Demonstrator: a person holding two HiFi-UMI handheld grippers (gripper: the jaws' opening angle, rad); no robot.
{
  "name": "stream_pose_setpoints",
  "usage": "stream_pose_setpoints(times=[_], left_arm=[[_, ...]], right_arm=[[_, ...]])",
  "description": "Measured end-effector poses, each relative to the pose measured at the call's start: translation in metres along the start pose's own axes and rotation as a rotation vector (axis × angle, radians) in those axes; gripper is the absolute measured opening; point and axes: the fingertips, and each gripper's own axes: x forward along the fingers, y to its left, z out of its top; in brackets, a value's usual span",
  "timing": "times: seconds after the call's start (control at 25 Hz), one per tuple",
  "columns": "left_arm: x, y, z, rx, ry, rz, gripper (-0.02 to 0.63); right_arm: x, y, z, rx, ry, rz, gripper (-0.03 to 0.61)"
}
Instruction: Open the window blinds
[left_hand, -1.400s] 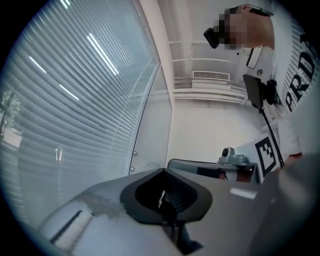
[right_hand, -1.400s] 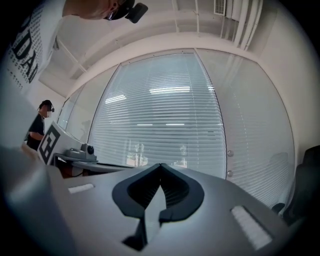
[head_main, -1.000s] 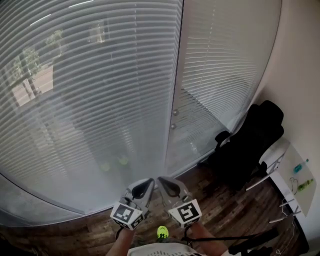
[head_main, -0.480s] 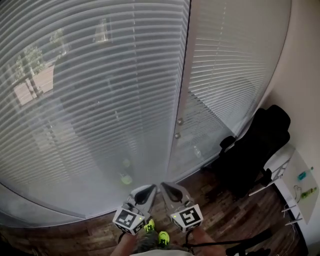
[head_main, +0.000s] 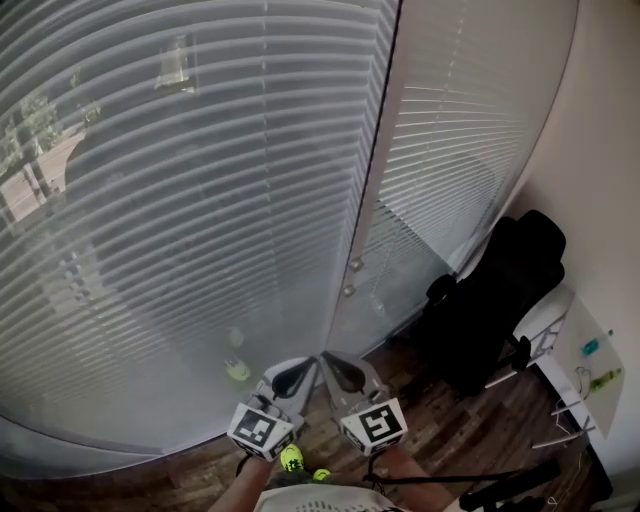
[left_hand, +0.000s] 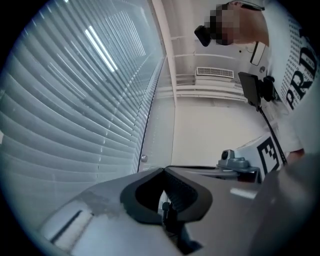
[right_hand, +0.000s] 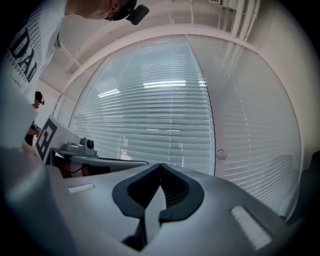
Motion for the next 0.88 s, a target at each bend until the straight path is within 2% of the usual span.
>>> stream_pose_setpoints(times=[0.12, 0.24, 0.32, 0.4, 0.68, 0.88], left_arm=[[0.008, 0.012, -0.002, 0.008, -0.009, -0.02, -0.008], [0.017, 0.021, 0.007, -0.027, -0.031, -0.001, -0.008], [0.019, 0.025, 0.007, -0.015, -0.037, 0.007, -0.008], [0.019, 0.03, -0.002, 0.017, -0.02, 0.019, -0.008], [0.042, 0.039, 0.011, 0.017, -0.035, 0.11, -0.008], [0.057, 0.044, 0.009, 0.025, -0.051, 0.136, -0.008]], right_arm=[[0.011, -0.009, -0.001, -0.022, -0.01, -0.02, 0.008], [0.02, -0.019, 0.001, -0.021, -0.005, -0.025, 0.008], [0.023, -0.023, -0.001, -0.021, 0.0, -0.022, 0.008], [0.025, -0.024, -0.005, -0.031, -0.004, -0.006, 0.008], [0.033, -0.042, 0.006, -0.079, -0.017, 0.068, 0.009], [0.042, -0.057, 0.009, -0.117, -0.017, 0.101, 0.008]])
